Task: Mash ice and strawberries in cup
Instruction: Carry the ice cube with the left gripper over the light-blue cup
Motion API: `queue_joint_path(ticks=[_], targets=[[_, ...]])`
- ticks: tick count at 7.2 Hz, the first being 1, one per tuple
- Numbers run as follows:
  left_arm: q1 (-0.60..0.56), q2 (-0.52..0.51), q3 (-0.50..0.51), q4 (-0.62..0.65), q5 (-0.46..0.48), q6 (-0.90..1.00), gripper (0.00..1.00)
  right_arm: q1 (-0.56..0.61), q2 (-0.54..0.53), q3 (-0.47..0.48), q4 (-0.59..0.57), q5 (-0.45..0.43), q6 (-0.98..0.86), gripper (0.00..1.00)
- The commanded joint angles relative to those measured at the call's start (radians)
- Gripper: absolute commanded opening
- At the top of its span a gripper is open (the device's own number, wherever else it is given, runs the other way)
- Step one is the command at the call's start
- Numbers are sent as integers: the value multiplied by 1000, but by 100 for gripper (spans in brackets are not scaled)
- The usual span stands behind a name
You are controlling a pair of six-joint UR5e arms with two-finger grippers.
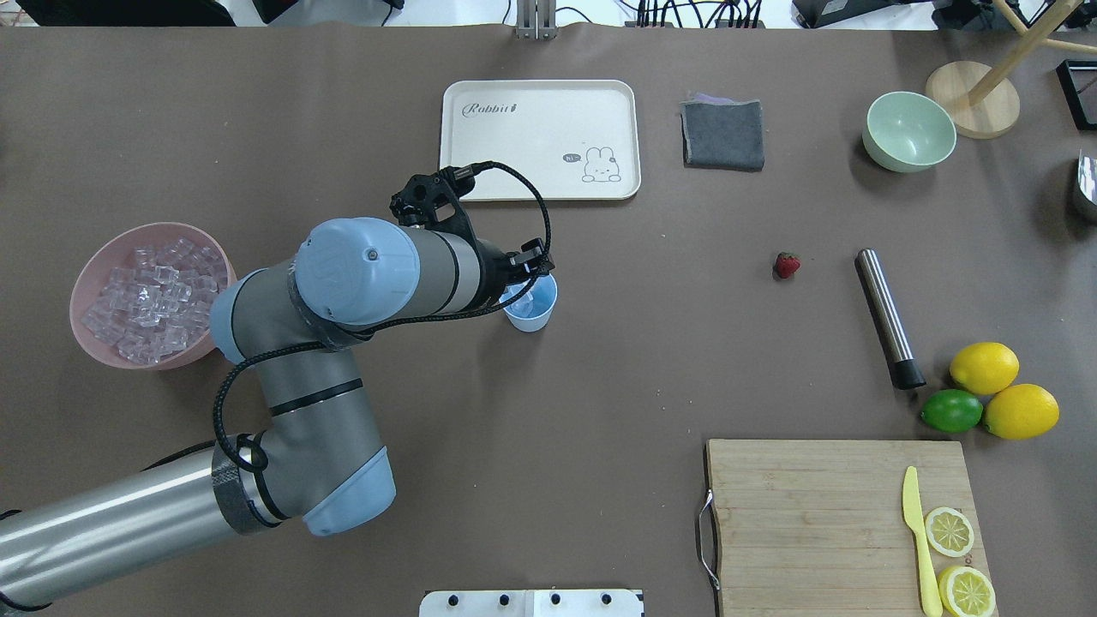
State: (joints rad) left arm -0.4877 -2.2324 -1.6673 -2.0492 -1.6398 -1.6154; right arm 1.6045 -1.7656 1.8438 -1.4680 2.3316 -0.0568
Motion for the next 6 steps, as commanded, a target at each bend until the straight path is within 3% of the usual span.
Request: queue_joint_path(ticks=[1,3,4,6], targets=[[0,0,-5,1,-2,0,97,0,0,0,0,0,2,100],[-9,41,-70,30,-15,46,98,0,0,0,0,0,2,100],[-26,100,-160,120,-70,177,98,0,0,0,0,0,3,100],[-162,138,-291,458,-237,431,98,0,2,2,0,0,6,100]])
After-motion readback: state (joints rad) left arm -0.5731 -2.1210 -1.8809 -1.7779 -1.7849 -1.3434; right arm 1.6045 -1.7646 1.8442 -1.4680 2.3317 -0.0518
